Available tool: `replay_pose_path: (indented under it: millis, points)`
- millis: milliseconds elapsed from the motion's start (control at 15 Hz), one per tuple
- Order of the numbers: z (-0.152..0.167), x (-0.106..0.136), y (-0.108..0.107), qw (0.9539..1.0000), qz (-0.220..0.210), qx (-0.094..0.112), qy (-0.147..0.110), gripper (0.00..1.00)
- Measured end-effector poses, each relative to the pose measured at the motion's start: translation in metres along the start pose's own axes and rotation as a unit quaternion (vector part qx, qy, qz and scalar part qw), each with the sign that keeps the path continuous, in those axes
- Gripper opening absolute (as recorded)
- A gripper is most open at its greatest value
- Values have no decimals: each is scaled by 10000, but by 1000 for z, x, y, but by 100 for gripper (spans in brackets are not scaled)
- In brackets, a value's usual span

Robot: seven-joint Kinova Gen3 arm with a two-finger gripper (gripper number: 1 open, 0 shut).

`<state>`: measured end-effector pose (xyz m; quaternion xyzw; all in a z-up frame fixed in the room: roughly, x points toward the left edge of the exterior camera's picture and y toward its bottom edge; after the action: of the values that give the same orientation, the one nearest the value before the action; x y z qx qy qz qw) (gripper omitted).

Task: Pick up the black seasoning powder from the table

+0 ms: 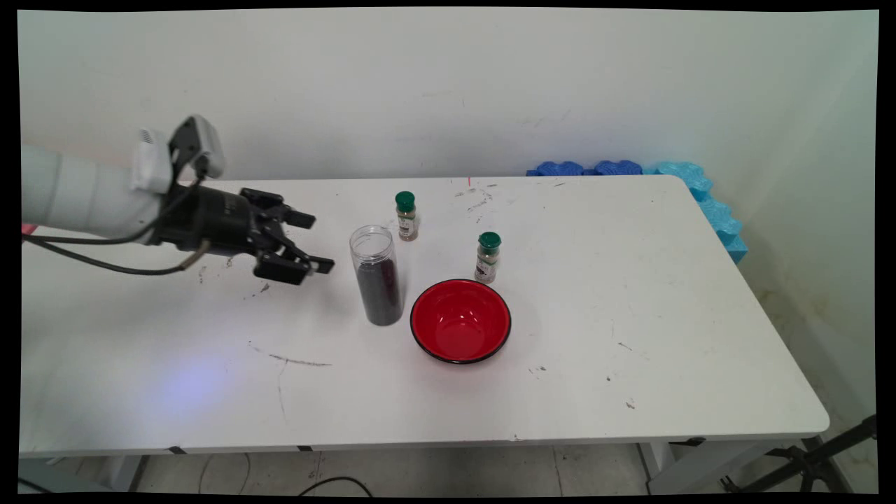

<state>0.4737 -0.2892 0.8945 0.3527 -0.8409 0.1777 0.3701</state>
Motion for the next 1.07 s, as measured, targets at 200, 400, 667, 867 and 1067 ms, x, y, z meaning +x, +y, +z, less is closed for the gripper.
replay_pose_path:
  millis: [200, 400, 667, 867, 1067]
  points:
    - [20, -1, 0, 9998, 126, -146, 9, 100]
    - [36, 0, -1, 9996, 209, -204, 38, 100]
    - [52, 1, -3, 9992, 298, -274, 61, 100]
    - [61, 1, -4, 9989, 340, -304, 72, 100]
    - [70, 2, -5, 9988, 373, -321, 78, 100]
